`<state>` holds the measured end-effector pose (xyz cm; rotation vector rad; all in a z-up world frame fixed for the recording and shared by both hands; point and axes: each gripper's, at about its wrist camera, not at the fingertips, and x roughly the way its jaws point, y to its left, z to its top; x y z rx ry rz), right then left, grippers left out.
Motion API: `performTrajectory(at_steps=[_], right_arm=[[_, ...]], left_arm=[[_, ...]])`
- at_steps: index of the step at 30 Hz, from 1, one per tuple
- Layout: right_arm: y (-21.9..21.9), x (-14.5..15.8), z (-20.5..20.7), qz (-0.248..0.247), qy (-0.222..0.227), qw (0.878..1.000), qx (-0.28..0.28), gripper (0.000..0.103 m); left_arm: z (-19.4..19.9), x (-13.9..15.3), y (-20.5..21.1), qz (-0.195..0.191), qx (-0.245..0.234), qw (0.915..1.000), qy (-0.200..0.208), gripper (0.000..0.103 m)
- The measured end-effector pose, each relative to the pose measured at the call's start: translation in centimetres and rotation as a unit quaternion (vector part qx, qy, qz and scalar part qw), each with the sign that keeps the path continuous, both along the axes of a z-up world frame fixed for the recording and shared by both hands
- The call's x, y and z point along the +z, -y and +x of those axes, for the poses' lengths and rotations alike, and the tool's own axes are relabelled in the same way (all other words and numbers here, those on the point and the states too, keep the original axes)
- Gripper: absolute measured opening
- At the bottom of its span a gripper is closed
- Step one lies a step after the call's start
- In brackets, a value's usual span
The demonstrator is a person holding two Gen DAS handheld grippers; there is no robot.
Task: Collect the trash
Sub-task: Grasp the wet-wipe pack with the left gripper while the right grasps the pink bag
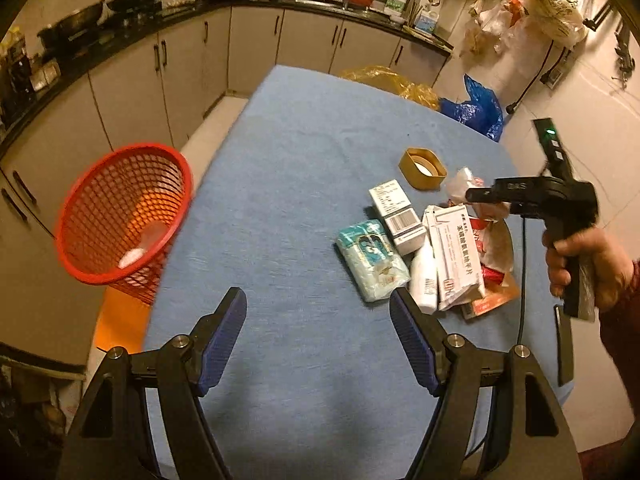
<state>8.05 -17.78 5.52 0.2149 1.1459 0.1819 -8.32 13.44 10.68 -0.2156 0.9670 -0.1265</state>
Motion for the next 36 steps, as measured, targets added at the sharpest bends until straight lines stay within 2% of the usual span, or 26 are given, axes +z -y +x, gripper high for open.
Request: performTrajectory(at_steps=[5,8,12,14,17,20,23,24,26,27,28,29,31,36], right_arm=[[2.0,4.1,-3.7,0.02,0.083,0.996,-0.01,0.041],[2.6,5.9,-5.9,0.03,0.11,0.993,-0.006,0.041],[3.2,8.0,-8.7,0.029,0.137,0.99,0.008,0.041],[3.8,8.6,-9.8,0.034,0.142,0.989,0.011,0.041],[4.5,9.2,-11.1,0.033,0.146,0.989,0.013,0.041],[4.3,9.7,-12.5,0.027,0.151,0.988,0.016,0.041],[4.1,9.6,-13.1,0.035,0.149,0.988,0.019,0.041],[3.9,9.5,-13.3,0.036,0.148,0.988,0.02,0.041],[3.5,9.3,-13.5,0.04,0.146,0.988,0.026,0.041],[3.0,9.3,-13.7,0.041,0.147,0.988,0.031,0.041],[2.6,9.2,-13.7,0.042,0.147,0.988,0.035,0.041],[2.2,9.1,-13.7,0.045,0.146,0.988,0.039,0.041],[0.9,8.7,-13.7,0.049,0.144,0.987,0.053,0.041],[-2.6,7.7,-13.8,0.051,0.139,0.985,0.087,0.041]], left_arm=[[2.9,-1.8,1.8,-0.024,-0.004,0.9992,-0.032,0.074],[4.8,-3.2,3.3,-0.04,-0.002,0.9976,-0.056,0.074],[7.1,-5.3,5.2,-0.038,0.011,0.9958,-0.082,0.074],[7.9,-6.0,5.9,-0.028,0.017,0.9958,-0.085,0.074],[9.2,-7.0,6.9,0.022,0.029,0.9948,-0.095,0.074],[10.2,-8.1,7.2,0.03,0.035,0.9935,-0.104,0.074],[10.5,-8.4,7.7,0.054,0.032,0.9944,-0.085,0.073],[10.5,-8.4,7.9,0.06,0.027,0.9948,-0.078,0.069],[10.2,-8.3,8.3,0.068,0.01,0.9957,-0.063,0.045],[10.1,-8.2,8.4,0.064,0.003,0.9962,-0.059,0.039],[9.8,-8.1,8.2,0.057,-0.002,0.9967,-0.057,0.023],[9.5,-8.0,8.1,0.05,-0.009,0.9971,-0.056,0.014],[8.4,-7.9,7.8,0.055,-0.015,0.9973,-0.045,0.012],[4.7,-7.1,5.0,0.029,-0.015,0.9993,-0.018,0.011]])
